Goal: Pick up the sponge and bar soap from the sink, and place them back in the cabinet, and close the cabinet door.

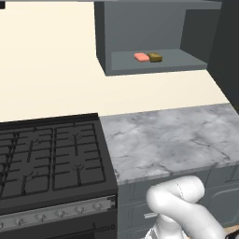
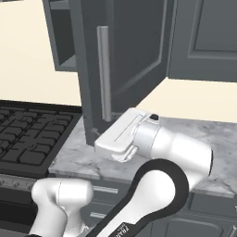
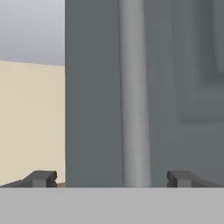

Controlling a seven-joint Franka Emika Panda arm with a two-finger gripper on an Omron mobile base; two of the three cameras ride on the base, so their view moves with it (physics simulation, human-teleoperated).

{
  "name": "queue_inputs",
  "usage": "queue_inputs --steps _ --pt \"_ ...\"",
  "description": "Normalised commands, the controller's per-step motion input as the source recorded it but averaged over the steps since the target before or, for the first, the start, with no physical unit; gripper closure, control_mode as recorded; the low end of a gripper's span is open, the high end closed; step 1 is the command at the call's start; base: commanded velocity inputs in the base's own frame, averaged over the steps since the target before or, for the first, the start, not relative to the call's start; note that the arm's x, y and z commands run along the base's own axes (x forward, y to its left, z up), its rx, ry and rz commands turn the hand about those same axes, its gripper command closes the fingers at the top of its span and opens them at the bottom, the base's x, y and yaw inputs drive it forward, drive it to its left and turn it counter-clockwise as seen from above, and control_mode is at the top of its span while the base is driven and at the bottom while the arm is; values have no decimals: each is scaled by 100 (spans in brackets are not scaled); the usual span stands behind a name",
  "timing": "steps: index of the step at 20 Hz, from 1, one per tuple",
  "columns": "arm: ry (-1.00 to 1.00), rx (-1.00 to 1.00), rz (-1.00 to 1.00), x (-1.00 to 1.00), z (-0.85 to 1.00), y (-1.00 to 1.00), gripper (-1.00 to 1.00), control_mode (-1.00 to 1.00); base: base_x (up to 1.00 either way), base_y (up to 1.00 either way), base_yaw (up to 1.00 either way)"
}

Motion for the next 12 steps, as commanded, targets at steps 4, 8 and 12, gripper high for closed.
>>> queue_inputs --steps 4,8,12 --pt "0 0 5 23 -3 47 -100 -100 0 0 0" --pt "0 -1 2 26 -2 47 -100 -100 0 0 0" --pt "0 0 -4 26 0 36 -100 -100 0 0 0"
